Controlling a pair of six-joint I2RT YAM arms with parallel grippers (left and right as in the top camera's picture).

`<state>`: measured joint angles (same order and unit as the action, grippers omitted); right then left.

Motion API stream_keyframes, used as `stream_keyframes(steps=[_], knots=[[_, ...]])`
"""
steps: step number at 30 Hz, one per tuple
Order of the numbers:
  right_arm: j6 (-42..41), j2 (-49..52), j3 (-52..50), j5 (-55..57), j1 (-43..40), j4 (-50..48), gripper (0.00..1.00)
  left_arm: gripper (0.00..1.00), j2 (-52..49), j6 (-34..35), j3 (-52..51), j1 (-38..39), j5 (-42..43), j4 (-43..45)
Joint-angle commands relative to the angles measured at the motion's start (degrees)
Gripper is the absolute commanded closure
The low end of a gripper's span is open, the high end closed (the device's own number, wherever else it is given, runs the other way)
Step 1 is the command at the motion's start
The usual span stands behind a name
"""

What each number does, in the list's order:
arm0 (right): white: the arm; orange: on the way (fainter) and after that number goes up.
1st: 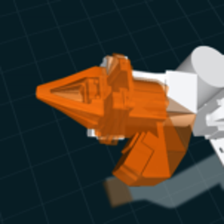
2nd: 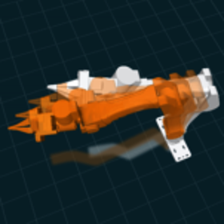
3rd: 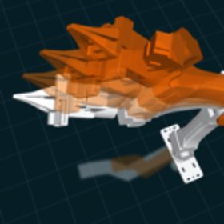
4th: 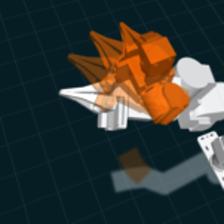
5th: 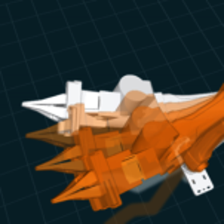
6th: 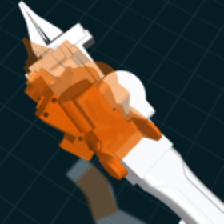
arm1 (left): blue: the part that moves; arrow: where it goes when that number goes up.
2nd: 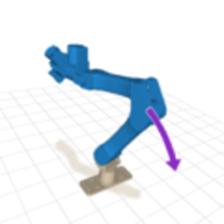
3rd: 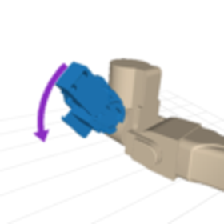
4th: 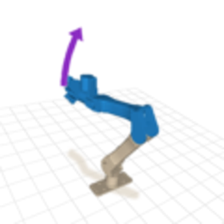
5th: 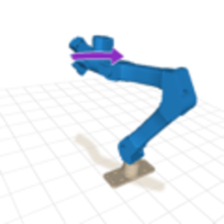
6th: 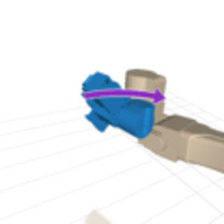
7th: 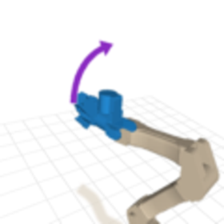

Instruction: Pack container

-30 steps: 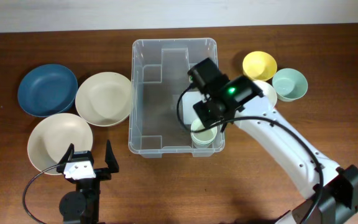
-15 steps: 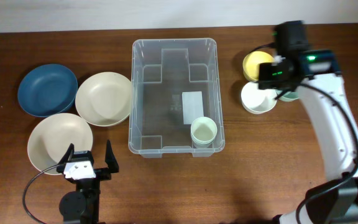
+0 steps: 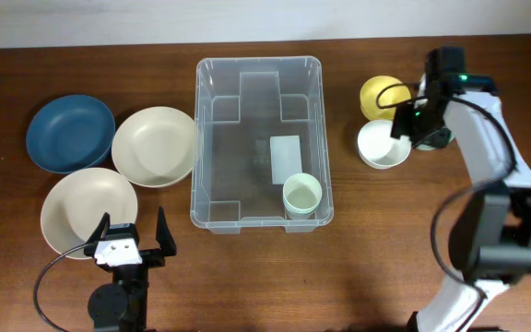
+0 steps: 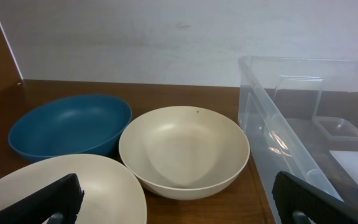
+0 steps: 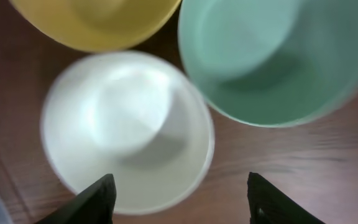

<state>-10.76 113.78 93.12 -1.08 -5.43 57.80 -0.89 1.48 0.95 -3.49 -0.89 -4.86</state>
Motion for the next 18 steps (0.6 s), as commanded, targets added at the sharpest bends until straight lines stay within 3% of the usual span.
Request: stream_keyframes(steps=[1, 9, 14, 18], knots=[[-1.2, 4.3, -0.7, -3.6, 0.3, -0.1, 0.37, 0.0, 0.5, -0.7, -0.4, 0.3, -0.4, 0.1], [-1.8, 8.3, -0.7, -3.3, 0.2, -0.3, 0.42, 0.0, 0.5, -0.7, -0.4, 0.3, -0.4, 0.1], [-1.8, 9.1, -1.0, -3.2, 0.2, -1.1, 0.61, 0.0, 0.5, -0.7, -0.4, 0.3, -0.4, 0.1], [-1.8, 9.4, -1.0, -3.2, 0.2, -1.3, 0.61, 0.0, 0.5, -0.7, -0.4, 0.3, -0.4, 0.1]])
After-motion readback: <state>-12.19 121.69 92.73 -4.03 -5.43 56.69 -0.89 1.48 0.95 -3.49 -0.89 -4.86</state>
